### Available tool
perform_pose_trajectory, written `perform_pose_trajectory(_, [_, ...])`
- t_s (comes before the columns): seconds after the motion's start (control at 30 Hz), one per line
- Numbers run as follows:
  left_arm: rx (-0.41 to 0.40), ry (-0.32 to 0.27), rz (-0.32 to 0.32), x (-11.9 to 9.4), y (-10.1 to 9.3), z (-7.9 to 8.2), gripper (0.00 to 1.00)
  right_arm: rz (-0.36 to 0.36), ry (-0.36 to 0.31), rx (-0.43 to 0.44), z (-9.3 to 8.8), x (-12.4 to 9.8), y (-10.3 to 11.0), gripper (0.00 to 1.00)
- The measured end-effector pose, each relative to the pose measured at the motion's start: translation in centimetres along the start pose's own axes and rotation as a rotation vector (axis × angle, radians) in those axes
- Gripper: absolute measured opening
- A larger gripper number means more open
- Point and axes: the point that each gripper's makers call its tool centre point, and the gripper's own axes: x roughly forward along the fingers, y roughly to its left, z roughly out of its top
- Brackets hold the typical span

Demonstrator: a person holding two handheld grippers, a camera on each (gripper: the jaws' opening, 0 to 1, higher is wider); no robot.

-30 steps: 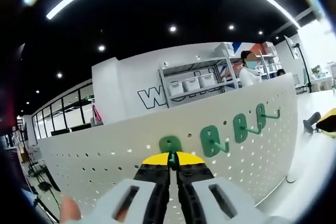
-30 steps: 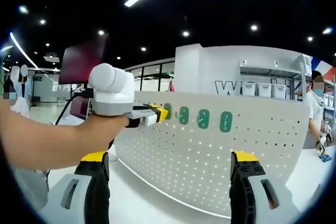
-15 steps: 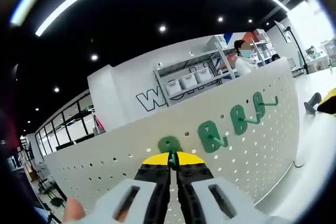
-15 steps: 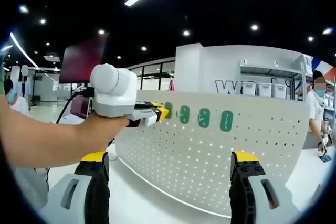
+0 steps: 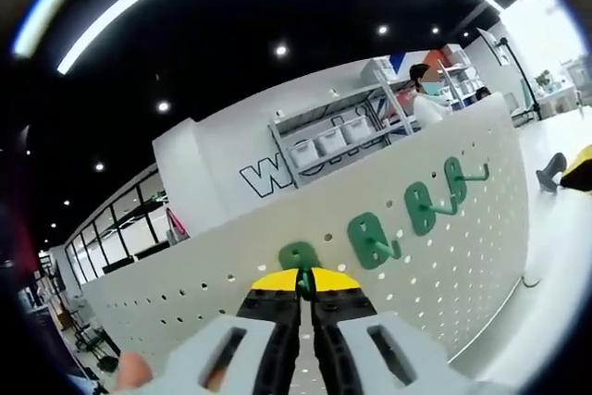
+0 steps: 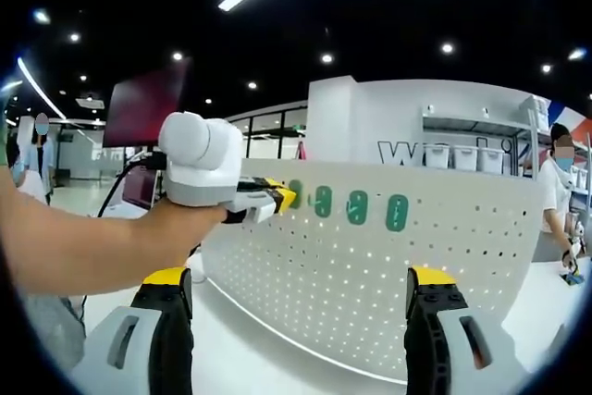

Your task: Insert the hook assembly into the mounting plate slot until the hook locks in place.

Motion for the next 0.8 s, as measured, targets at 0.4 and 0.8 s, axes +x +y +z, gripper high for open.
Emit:
perform_pose_trajectory(0.4, [-0.139, 0.000, -0.010, 0.1, 0.1, -0.6, 0.04, -0.001, 0.000, 0.001, 0.0, 0.1, 0.0, 0.98])
perform_pose_trajectory(0.8, [-0.192, 0.001, -0.021, 0.2, -0.5, -1.3, 0.11, -0.006, 0.005, 0.002, -0.2, 0.0, -0.3, 0.98])
